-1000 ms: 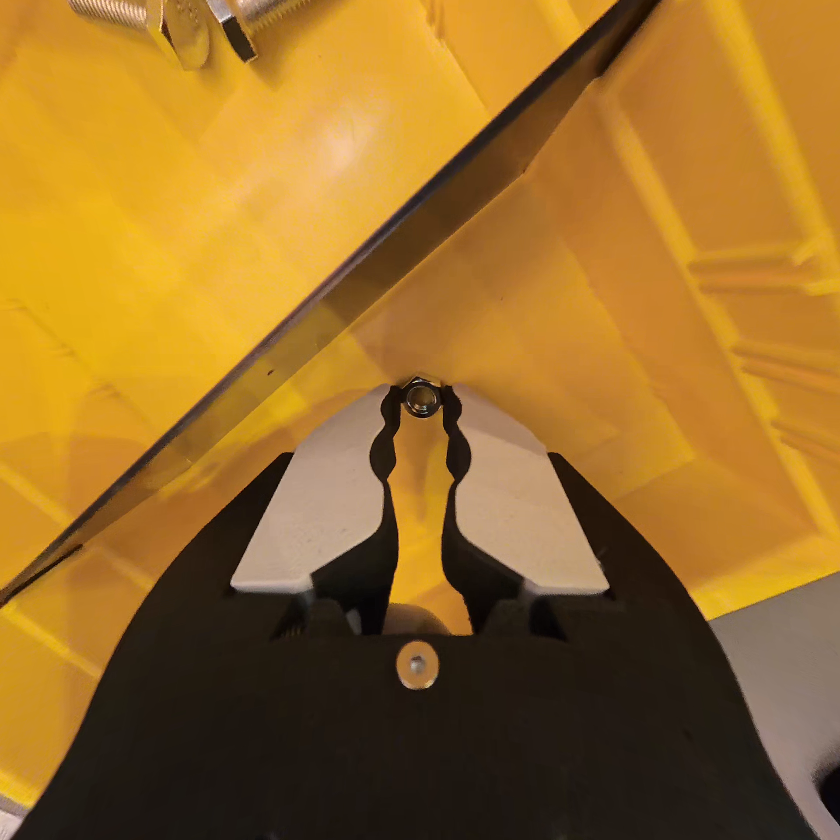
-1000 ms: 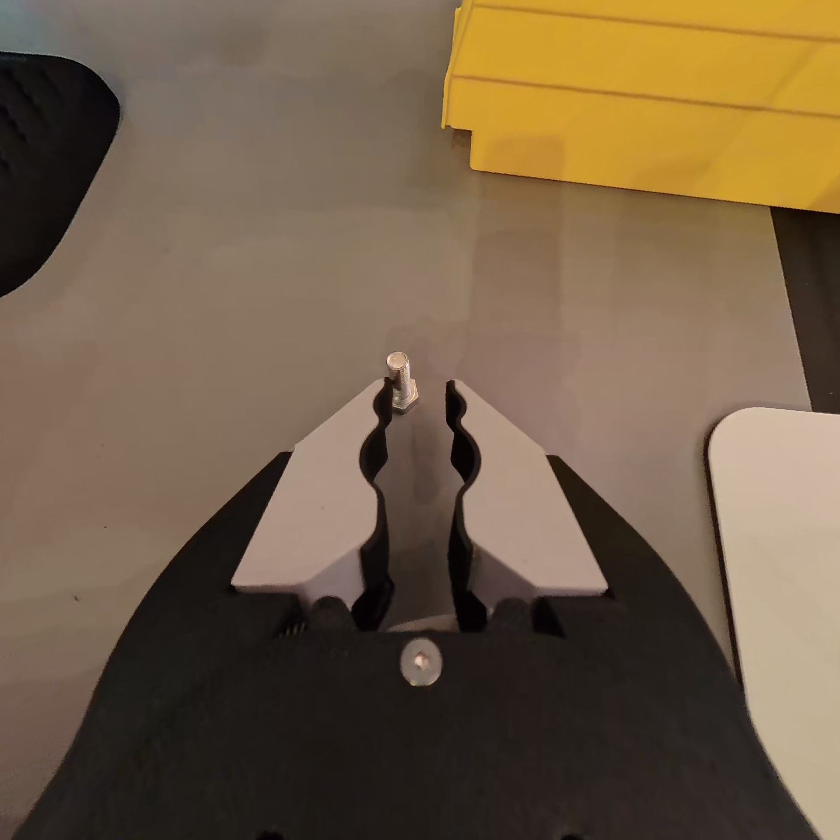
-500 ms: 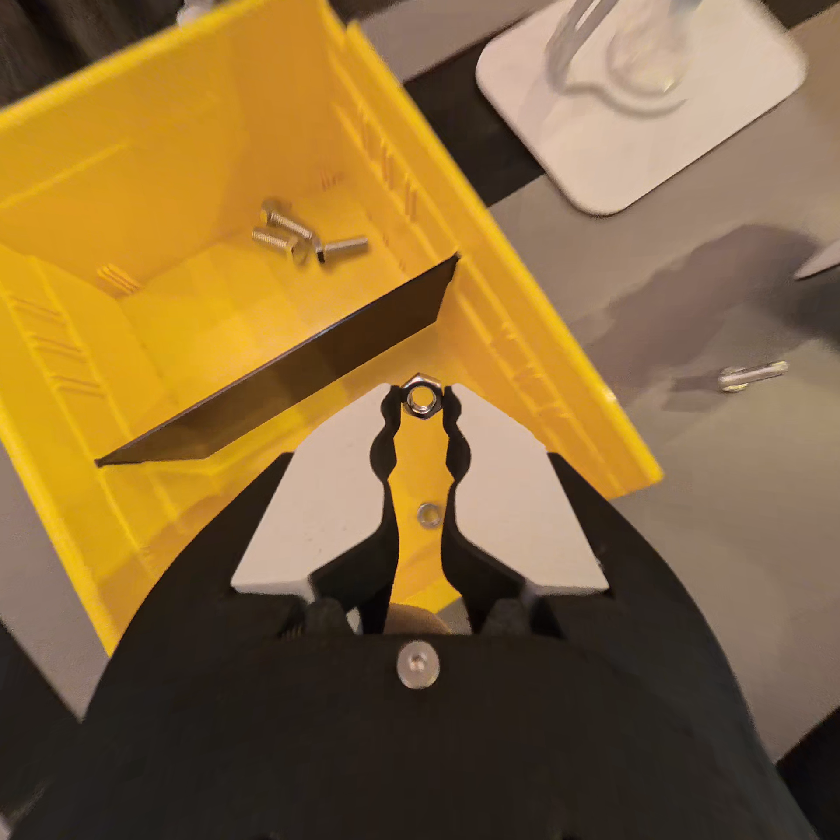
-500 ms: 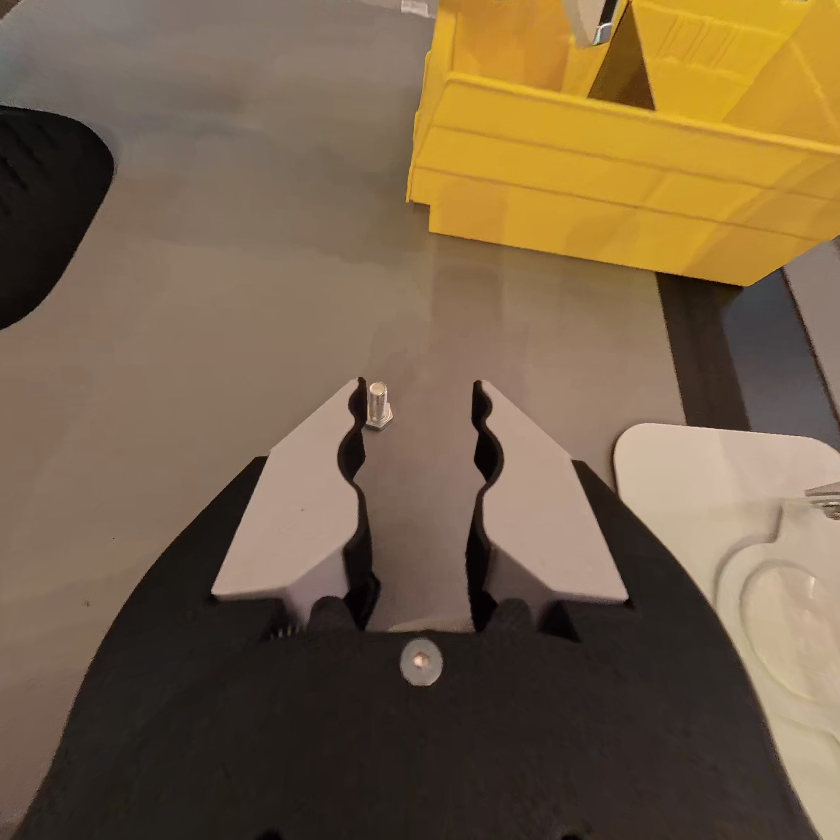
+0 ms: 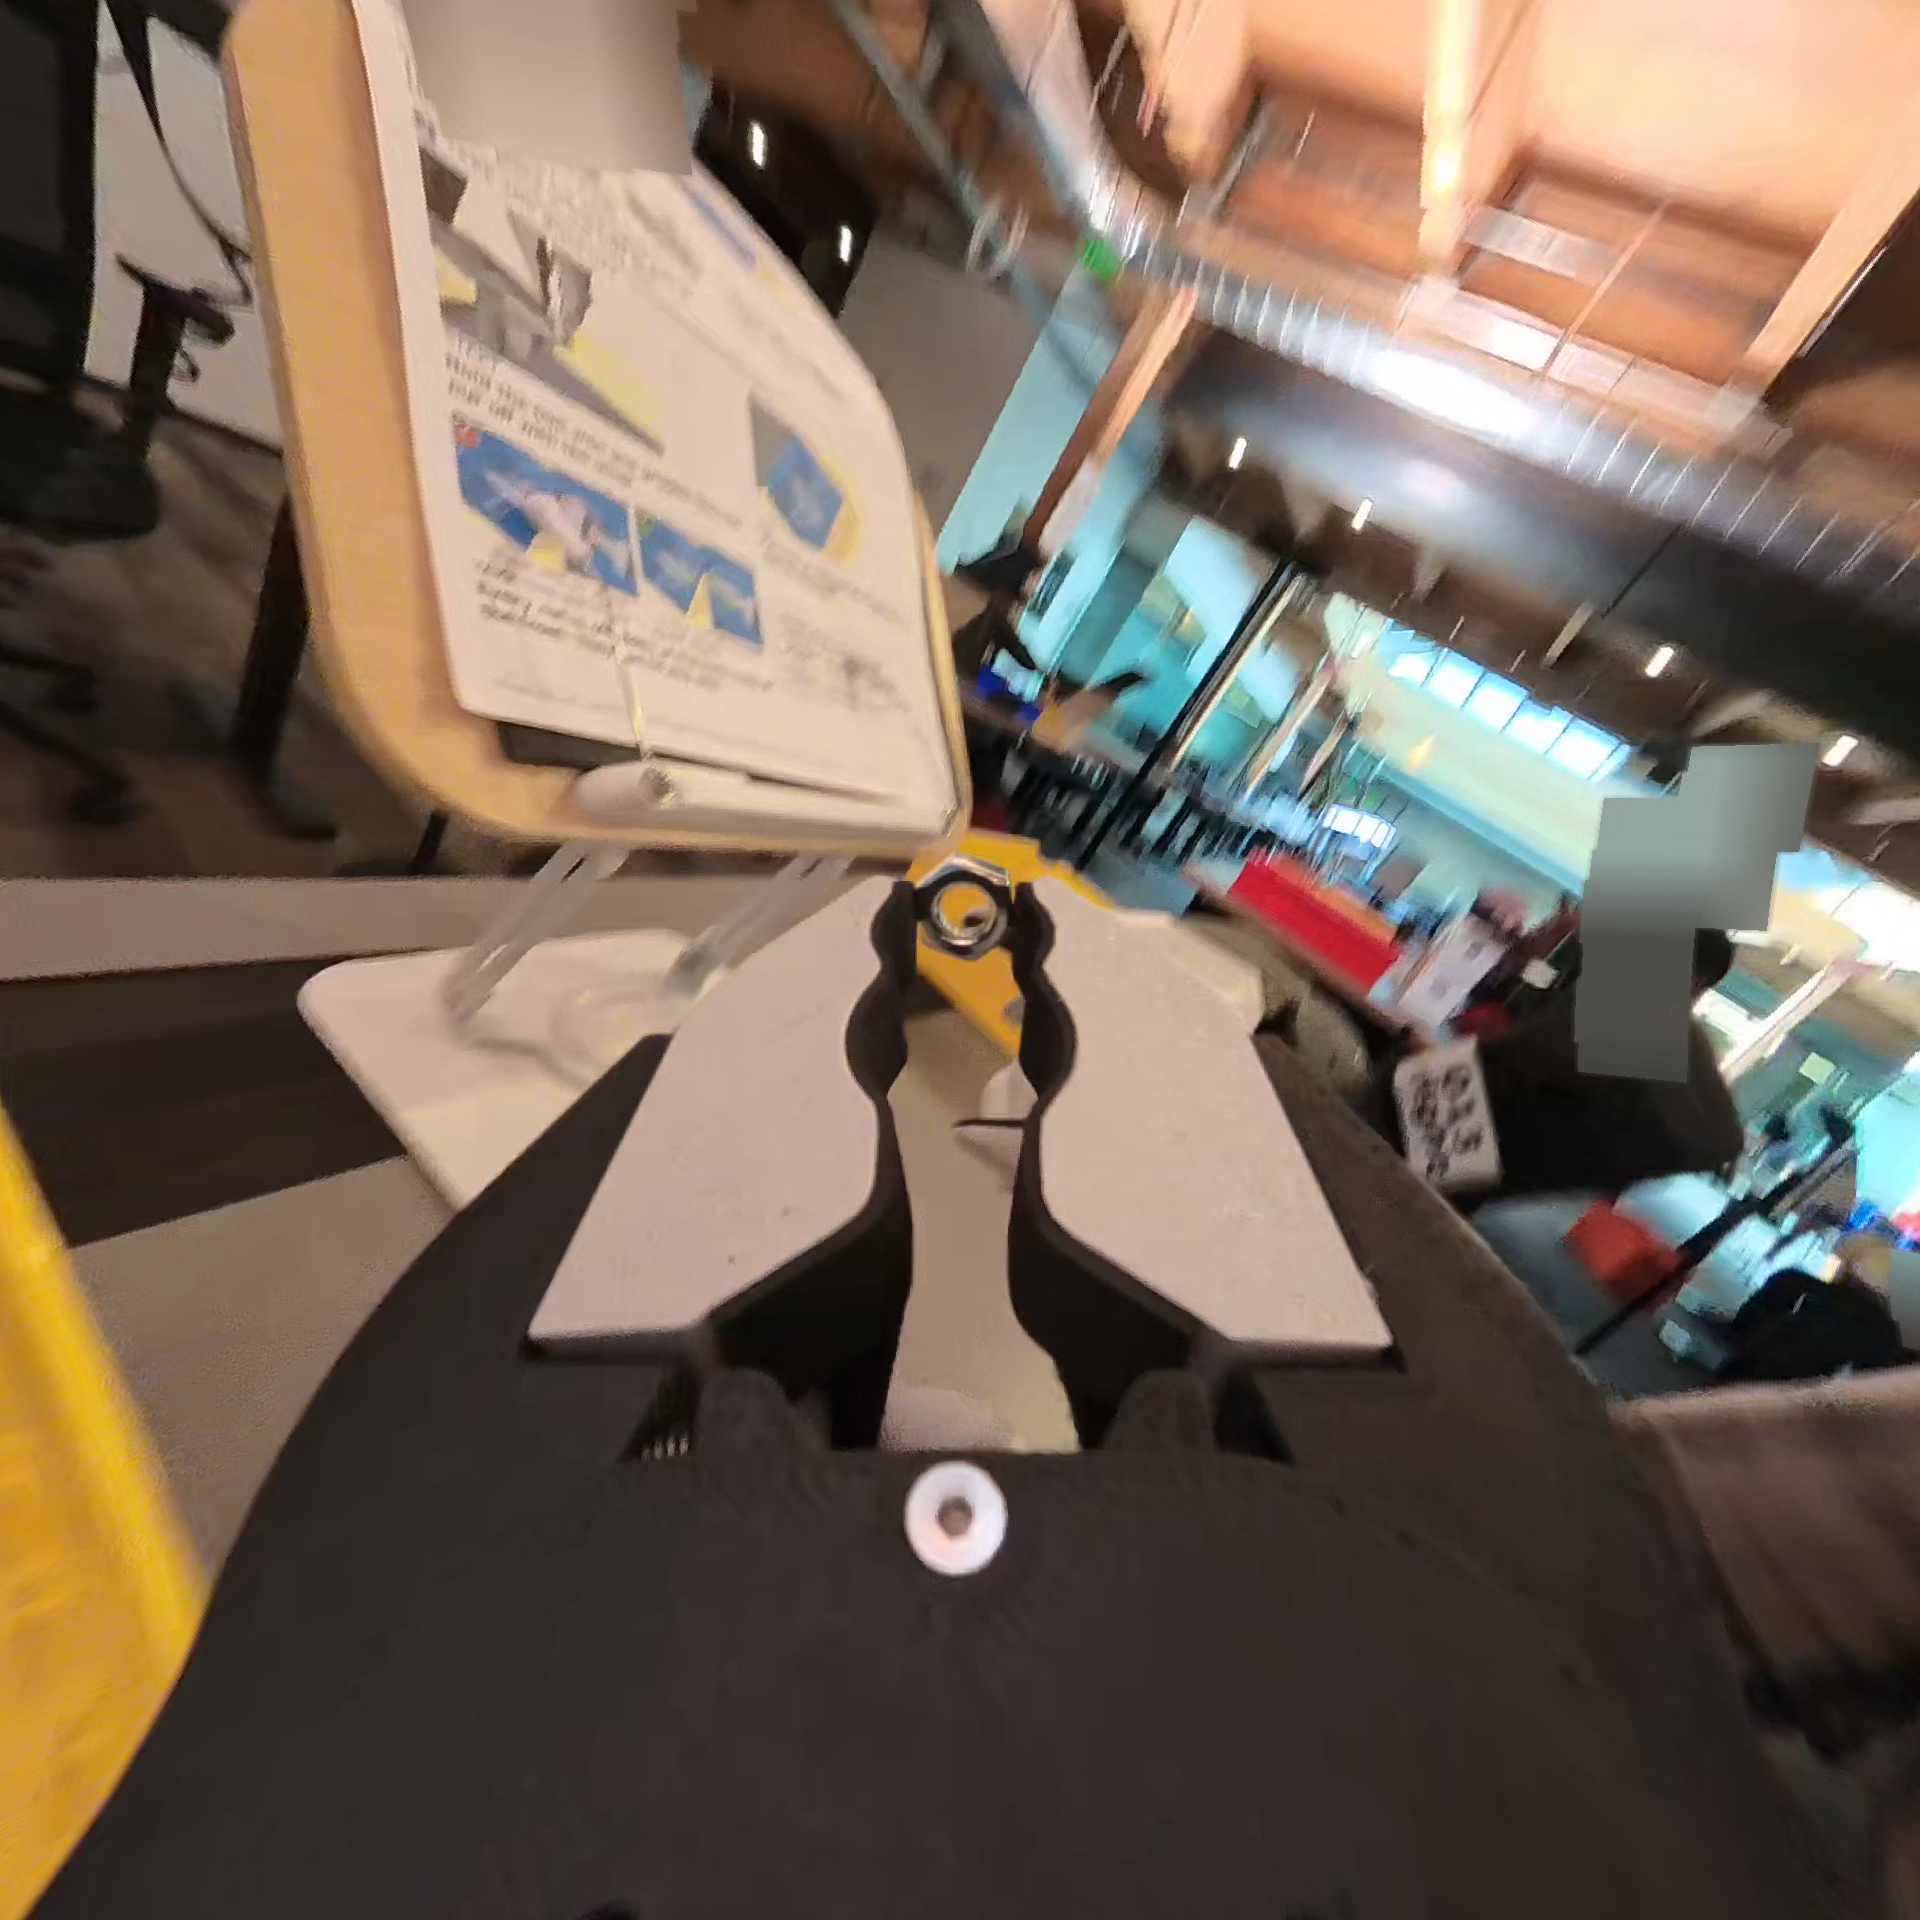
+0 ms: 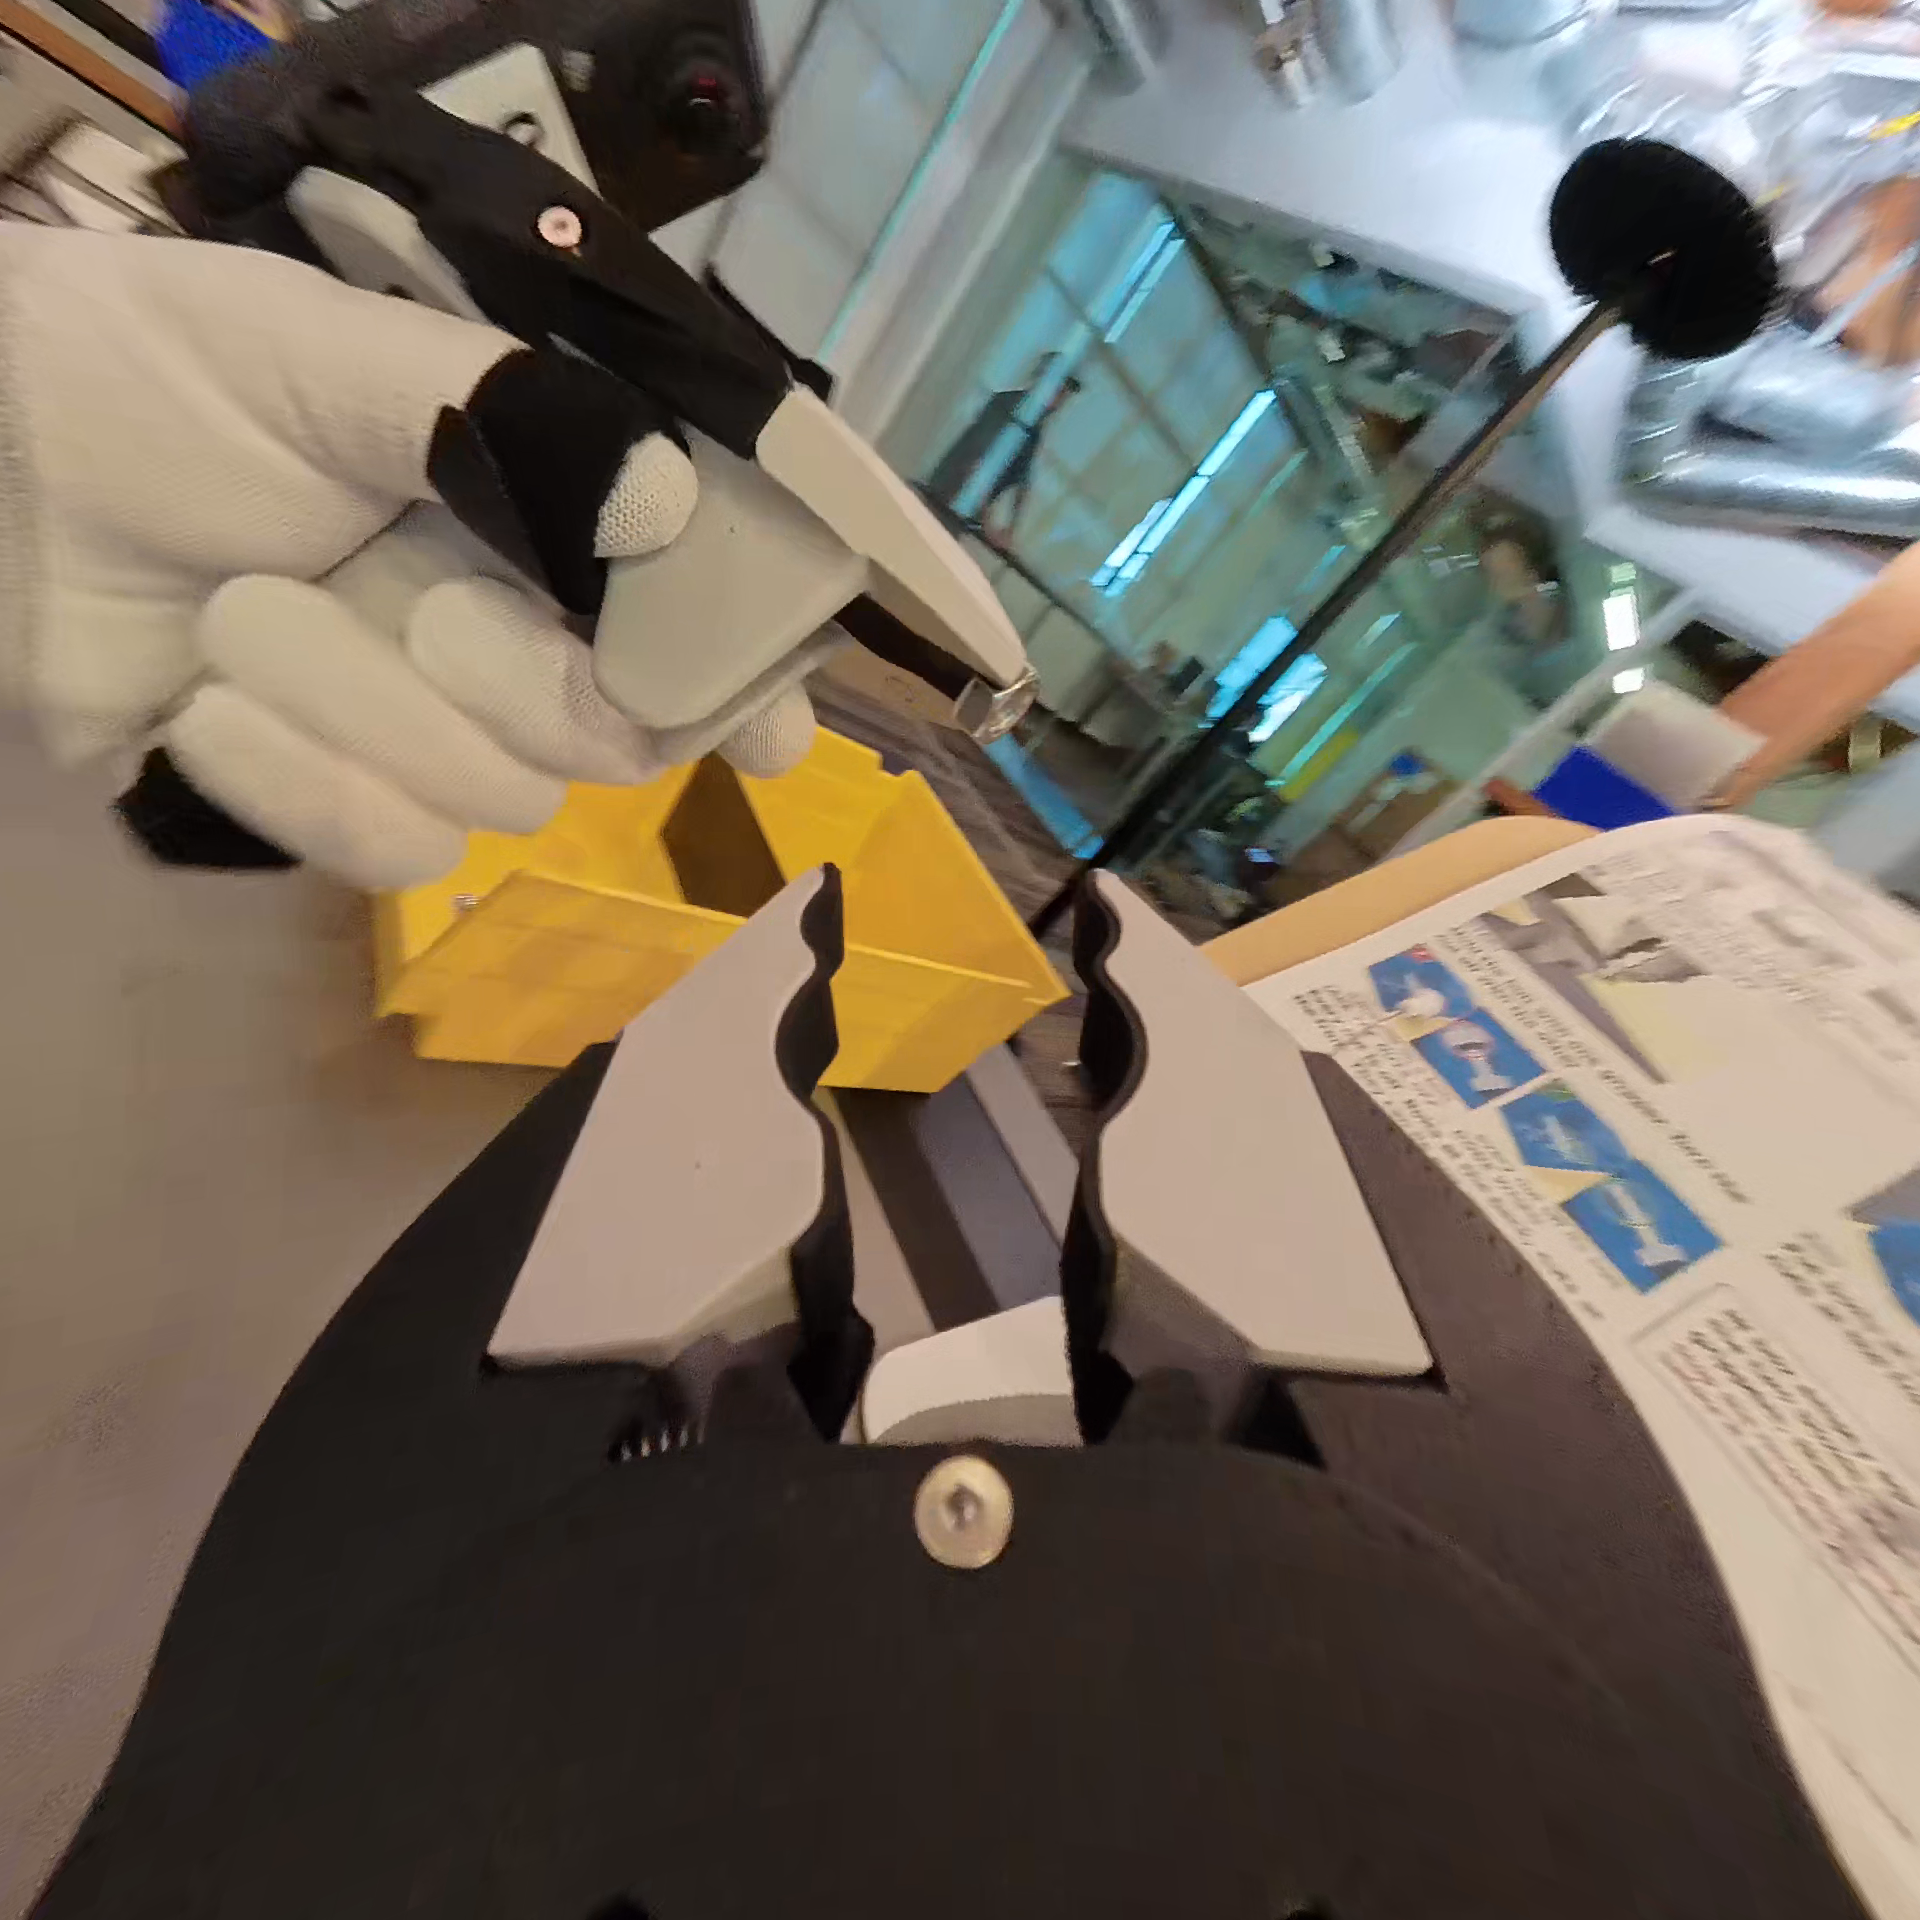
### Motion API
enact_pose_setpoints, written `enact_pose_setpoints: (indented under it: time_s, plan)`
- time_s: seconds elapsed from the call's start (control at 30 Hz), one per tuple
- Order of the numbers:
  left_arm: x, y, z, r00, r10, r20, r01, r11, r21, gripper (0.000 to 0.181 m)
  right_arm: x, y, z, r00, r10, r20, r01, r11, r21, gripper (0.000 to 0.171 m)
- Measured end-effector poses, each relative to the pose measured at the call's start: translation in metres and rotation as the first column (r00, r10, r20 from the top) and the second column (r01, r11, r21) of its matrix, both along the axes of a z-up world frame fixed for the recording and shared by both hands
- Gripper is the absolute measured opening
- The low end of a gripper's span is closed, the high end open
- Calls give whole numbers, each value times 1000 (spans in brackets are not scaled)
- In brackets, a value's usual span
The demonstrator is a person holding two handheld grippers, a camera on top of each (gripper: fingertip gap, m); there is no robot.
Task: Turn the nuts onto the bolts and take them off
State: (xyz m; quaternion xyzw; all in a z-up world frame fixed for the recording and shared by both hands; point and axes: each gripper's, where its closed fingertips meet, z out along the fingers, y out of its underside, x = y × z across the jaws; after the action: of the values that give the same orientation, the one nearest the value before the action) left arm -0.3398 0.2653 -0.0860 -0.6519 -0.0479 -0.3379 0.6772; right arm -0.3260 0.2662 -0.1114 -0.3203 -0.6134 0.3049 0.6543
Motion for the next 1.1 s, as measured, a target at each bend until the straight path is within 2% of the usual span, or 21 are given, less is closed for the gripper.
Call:
enact_pose_setpoints:
  time_s: [0.07,0.2,0.3,0.33,0.4,0.7,0.77,0.97,1.1]
  plan:
    - [14,4,6,997,-9,83,4,998,59,18,-1,4,6,995,-74,-63,75,997,10,37]
    - [33,11,8,988,-21,155,2,993,121,18,6,11,21,975,-146,-167,142,989,-33,28]
    - [40,15,6,976,-25,214,-5,991,136,18,11,12,27,967,-159,-199,160,987,-13,23]
    - [39,16,6,973,-17,231,-15,991,136,18,12,14,28,963,-168,-211,170,985,-7,14]
    - [42,17,7,969,-20,245,-17,989,148,18,14,12,29,963,-159,-218,167,986,16,8]
    - [48,12,15,946,-53,319,-7,983,182,18,19,8,37,966,-114,-231,126,991,39,7]
    - [49,10,18,942,-61,329,-6,980,200,18,21,2,41,962,-91,-256,107,993,51,12]
    - [56,9,18,909,-124,398,30,972,234,18,23,5,44,955,-128,-267,158,983,91,6]
    - [56,6,19,923,-109,368,23,973,230,18,24,3,44,970,-83,-229,108,990,96,6]
